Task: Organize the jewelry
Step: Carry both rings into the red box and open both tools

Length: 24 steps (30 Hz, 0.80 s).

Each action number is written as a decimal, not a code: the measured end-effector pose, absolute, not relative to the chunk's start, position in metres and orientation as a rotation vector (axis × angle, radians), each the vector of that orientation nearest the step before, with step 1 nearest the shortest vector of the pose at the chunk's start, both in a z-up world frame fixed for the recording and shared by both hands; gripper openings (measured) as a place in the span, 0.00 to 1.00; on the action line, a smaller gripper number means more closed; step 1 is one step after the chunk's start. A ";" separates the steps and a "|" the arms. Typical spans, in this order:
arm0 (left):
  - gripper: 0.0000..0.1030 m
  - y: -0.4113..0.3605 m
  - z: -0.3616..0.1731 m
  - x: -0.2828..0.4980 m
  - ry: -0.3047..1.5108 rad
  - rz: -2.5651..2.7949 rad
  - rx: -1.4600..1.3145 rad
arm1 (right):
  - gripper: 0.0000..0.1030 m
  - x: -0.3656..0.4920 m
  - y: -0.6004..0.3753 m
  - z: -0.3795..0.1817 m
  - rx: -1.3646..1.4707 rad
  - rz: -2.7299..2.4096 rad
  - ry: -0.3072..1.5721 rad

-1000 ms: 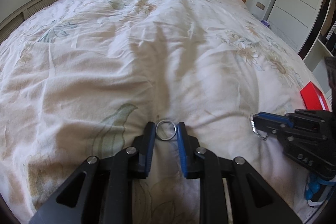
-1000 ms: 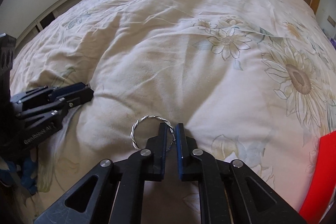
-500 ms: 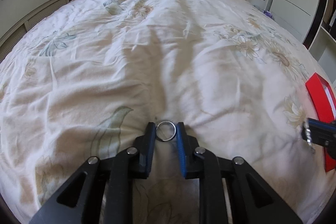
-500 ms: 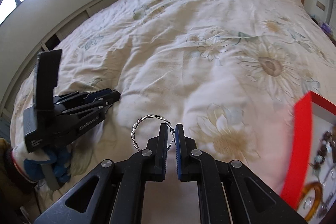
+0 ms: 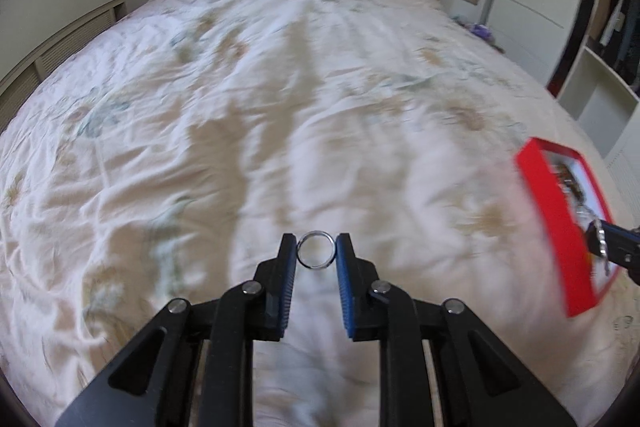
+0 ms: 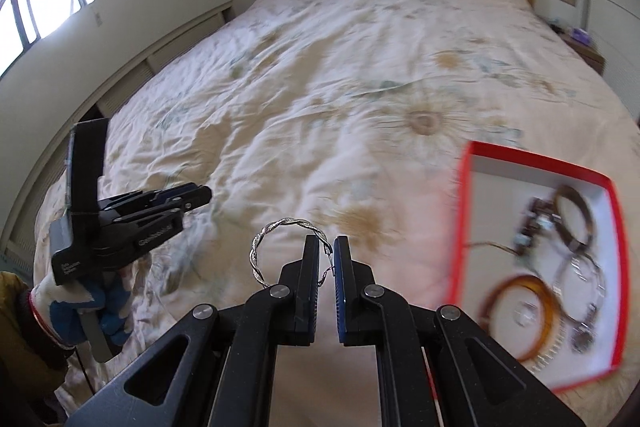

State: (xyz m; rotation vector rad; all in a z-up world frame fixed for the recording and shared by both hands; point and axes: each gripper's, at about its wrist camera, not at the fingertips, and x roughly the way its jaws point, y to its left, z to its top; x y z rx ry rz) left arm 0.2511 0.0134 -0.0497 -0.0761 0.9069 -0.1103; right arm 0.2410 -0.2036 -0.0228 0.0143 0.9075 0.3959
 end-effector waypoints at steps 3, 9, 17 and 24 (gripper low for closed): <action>0.18 -0.012 -0.035 0.248 0.893 -0.172 -0.081 | 0.07 0.232 -0.236 -0.016 0.034 0.339 0.896; 0.18 -0.088 -0.012 0.242 0.871 -0.327 -0.056 | 0.07 0.217 -0.308 -0.011 0.063 0.209 0.886; 0.18 -0.192 -0.006 0.242 0.889 -0.509 0.006 | 0.07 0.218 -0.389 -0.025 0.092 0.070 0.906; 0.18 -0.253 -0.028 0.261 0.947 -0.539 0.079 | 0.07 0.235 -0.414 -0.049 0.086 0.054 0.949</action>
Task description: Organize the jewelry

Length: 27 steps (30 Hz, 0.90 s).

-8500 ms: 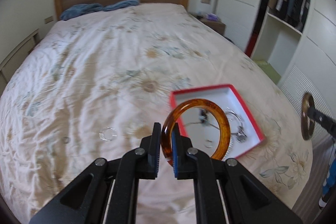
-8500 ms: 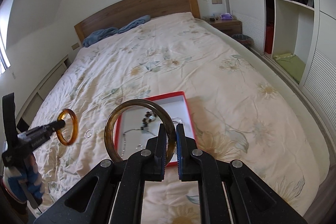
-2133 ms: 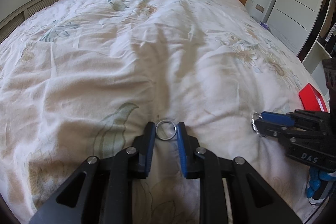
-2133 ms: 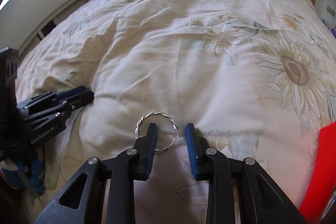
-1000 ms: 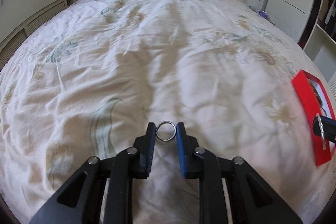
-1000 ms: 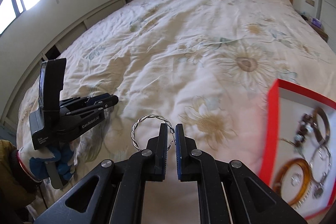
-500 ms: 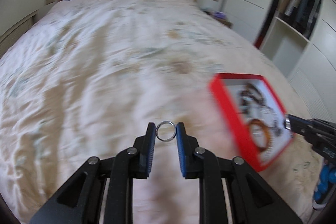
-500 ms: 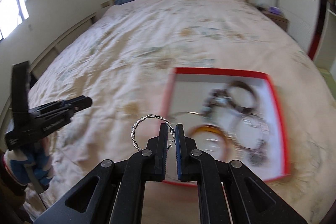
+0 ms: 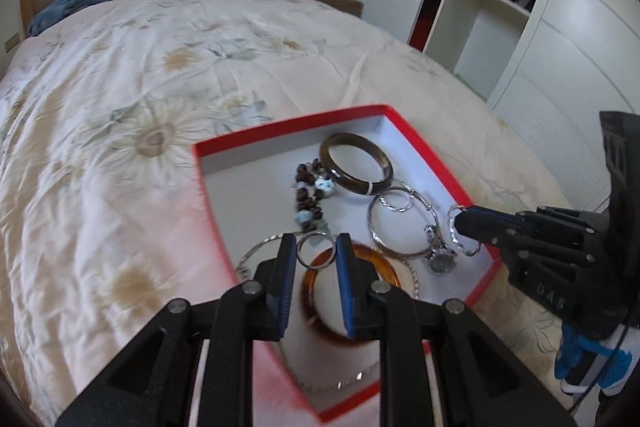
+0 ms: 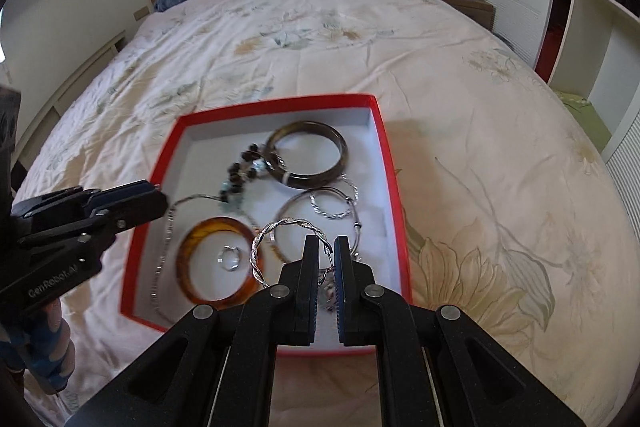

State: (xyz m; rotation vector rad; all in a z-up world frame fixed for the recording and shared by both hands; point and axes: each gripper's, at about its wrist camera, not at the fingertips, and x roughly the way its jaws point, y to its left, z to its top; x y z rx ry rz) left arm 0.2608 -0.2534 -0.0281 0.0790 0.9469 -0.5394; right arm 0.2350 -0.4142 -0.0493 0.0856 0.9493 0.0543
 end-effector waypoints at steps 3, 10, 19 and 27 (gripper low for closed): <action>0.18 -0.263 -0.037 0.270 0.973 -0.522 0.083 | 0.07 0.242 -0.418 -0.058 0.068 0.058 0.963; 0.18 -0.282 -0.046 0.277 0.979 -0.533 0.125 | 0.07 0.253 -0.417 -0.073 0.014 0.068 0.987; 0.18 -0.292 -0.068 0.283 1.018 -0.519 0.148 | 0.08 0.251 -0.422 -0.083 0.000 0.057 1.009; 0.19 -0.288 -0.066 0.284 1.029 -0.531 0.110 | 0.17 0.252 -0.427 -0.082 0.030 0.047 1.019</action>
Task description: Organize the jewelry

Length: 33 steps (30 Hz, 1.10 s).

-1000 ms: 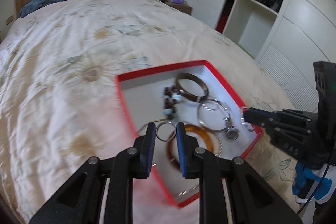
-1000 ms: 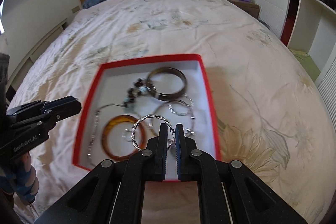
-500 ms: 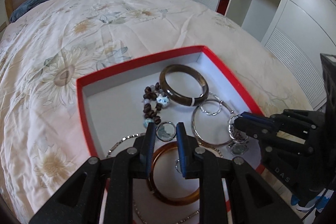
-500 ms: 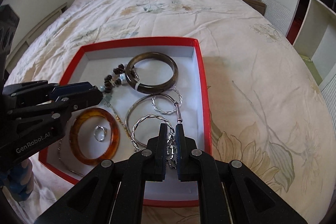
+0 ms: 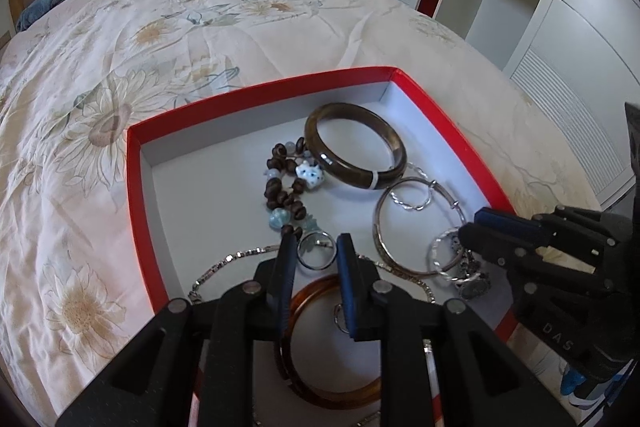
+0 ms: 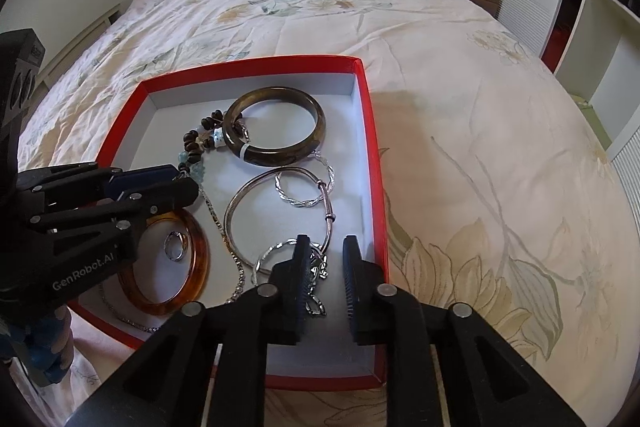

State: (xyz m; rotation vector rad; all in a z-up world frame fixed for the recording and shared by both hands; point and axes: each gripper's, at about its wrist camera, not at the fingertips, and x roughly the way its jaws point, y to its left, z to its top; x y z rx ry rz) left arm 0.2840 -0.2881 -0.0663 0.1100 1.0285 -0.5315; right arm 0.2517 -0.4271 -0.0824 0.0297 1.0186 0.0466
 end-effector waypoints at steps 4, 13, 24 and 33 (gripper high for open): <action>0.19 -0.285 -0.056 0.282 1.016 -0.543 0.094 | 0.19 0.245 -0.428 -0.076 0.048 0.043 1.008; 0.34 -0.258 -0.018 0.260 0.975 -0.528 0.028 | 0.32 0.216 -0.428 -0.037 0.083 0.018 0.952; 0.35 -0.199 0.014 0.196 0.948 -0.438 0.000 | 0.42 0.157 -0.385 -0.005 0.084 0.062 0.925; 0.35 -0.151 0.034 0.139 0.924 -0.356 -0.018 | 0.44 0.111 -0.350 0.009 0.081 0.098 0.924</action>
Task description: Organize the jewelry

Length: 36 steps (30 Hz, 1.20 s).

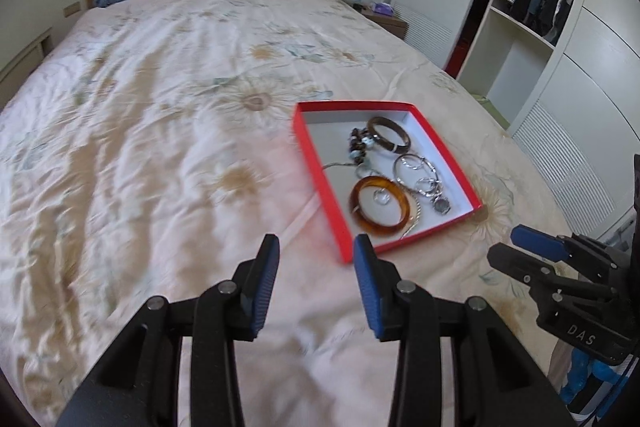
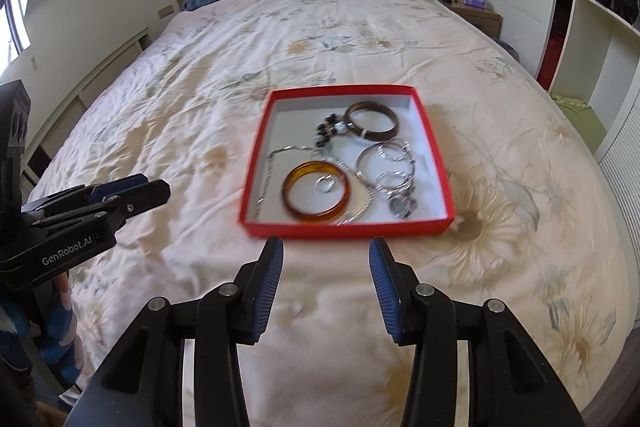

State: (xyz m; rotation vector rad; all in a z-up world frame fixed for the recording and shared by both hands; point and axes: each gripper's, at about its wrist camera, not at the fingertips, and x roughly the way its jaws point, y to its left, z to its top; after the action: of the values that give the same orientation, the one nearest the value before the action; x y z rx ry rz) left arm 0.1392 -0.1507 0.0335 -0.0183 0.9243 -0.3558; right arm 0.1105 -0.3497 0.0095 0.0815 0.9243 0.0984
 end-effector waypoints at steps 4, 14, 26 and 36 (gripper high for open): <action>0.35 -0.131 0.044 0.115 0.900 -0.289 0.008 | 0.47 0.092 -0.333 0.016 0.075 0.118 0.917; 0.36 -0.079 0.061 0.051 0.841 -0.162 0.015 | 0.58 0.045 -0.294 0.024 0.047 0.148 0.898; 0.36 -0.058 0.073 -0.002 0.777 -0.113 0.021 | 0.73 0.001 -0.273 0.031 0.029 0.147 0.854; 0.36 -0.048 0.083 -0.032 0.729 -0.097 0.016 | 0.85 -0.024 -0.267 0.039 0.025 0.140 0.815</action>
State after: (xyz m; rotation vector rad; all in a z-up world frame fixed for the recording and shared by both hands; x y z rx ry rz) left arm -0.0321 -0.0479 0.0826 0.0159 0.7292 -0.0969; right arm -0.0244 -0.2672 0.0393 0.0247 0.8149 0.1400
